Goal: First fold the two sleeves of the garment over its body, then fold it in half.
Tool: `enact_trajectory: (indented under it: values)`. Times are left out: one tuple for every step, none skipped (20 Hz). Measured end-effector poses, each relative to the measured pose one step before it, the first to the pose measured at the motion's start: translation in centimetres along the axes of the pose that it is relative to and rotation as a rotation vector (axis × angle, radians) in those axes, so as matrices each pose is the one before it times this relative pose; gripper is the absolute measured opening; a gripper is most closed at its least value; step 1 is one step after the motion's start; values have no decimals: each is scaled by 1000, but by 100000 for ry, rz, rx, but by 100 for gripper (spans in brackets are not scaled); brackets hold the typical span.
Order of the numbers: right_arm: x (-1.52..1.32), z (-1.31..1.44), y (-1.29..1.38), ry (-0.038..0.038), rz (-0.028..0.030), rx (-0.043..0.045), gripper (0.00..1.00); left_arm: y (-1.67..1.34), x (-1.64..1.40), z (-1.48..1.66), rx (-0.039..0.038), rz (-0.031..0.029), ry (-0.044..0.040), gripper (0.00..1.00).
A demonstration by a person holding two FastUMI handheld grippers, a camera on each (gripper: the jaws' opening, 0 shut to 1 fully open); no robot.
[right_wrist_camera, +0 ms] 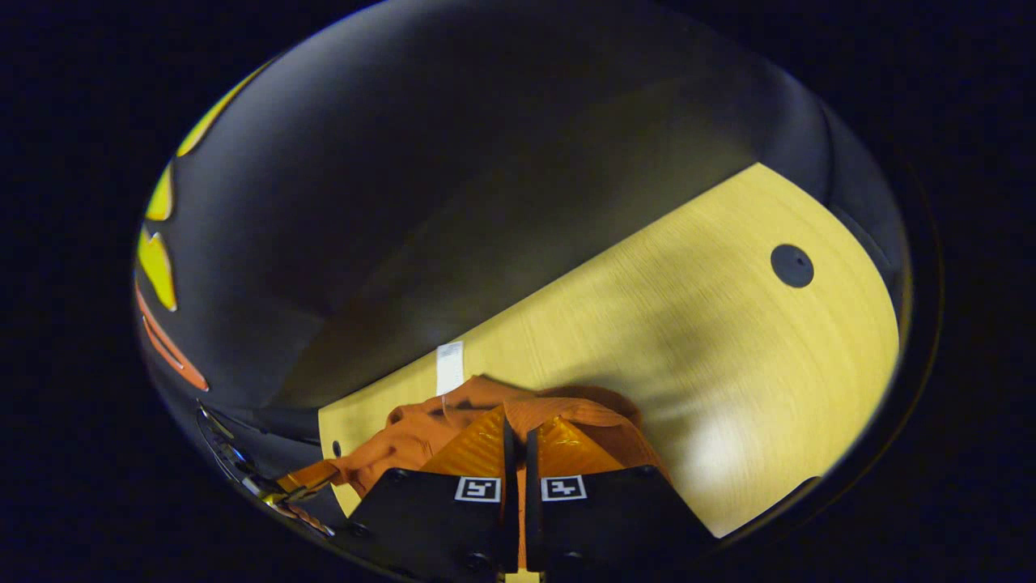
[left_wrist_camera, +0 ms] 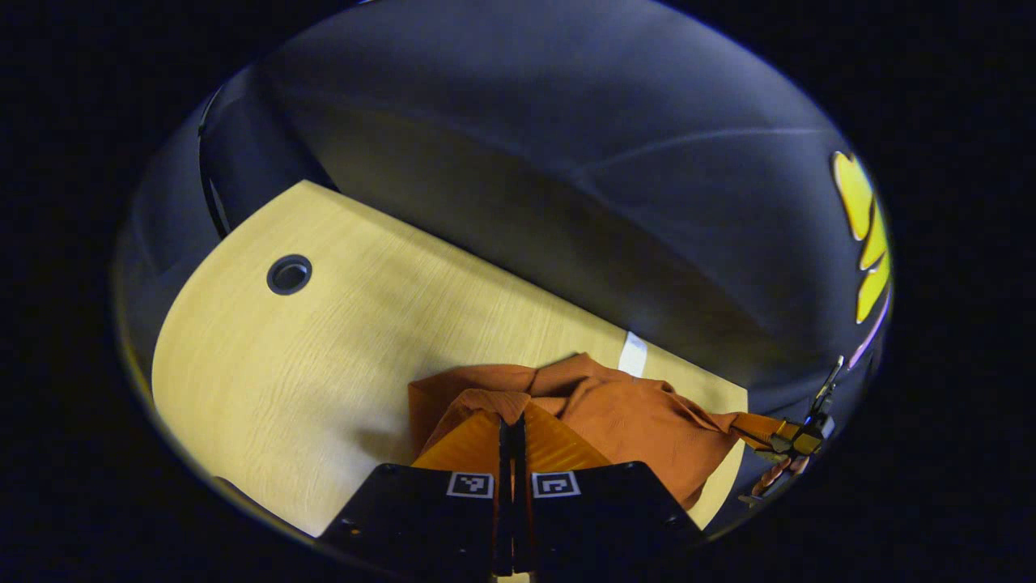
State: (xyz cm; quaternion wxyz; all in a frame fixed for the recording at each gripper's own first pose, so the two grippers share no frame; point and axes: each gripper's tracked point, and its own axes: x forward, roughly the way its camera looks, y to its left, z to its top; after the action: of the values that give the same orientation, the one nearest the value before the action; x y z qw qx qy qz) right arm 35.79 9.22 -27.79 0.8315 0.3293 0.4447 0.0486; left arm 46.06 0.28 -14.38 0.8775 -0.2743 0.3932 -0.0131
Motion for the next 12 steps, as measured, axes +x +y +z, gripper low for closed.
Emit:
enact_trajectory:
  values:
    - [722,-189,-221,44,-1008,1656,4,-169,926,-232,-3063,-1563,71,4]
    - [31,45,165,-436,947,2198,4,8,365,-111,-1759,-227,-136,4]
    - [-141,133,209,-697,1650,1830,4,-44,175,-140,531,-1068,218,5]
    - [-132,256,-46,-561,276,726,4,-25,296,85,481,-843,-804,5]
    - [-252,200,-106,-420,642,-359,5,18,242,309,-684,-1157,-1104,5]
    - [91,17,137,-291,613,-495,5,-440,220,155,-808,-1740,-777,6]
    - [85,90,138,65,831,-404,5,-179,297,62,-1095,-1701,-589,6]
    - [-76,159,385,-533,1657,-12,7,-85,172,-80,-929,-1514,762,7]
    - [92,165,523,-498,1658,555,6,-45,234,-24,-1709,-1650,61,7]
    - [-64,41,822,-195,2431,543,10,-616,238,122,-2749,-3613,-267,8]
    - [-58,348,534,-1081,2297,132,10,-390,294,240,-3230,-3374,-699,10]
    - [-101,235,327,-1074,2009,-121,16,-290,457,-85,-3326,-4671,81,16]
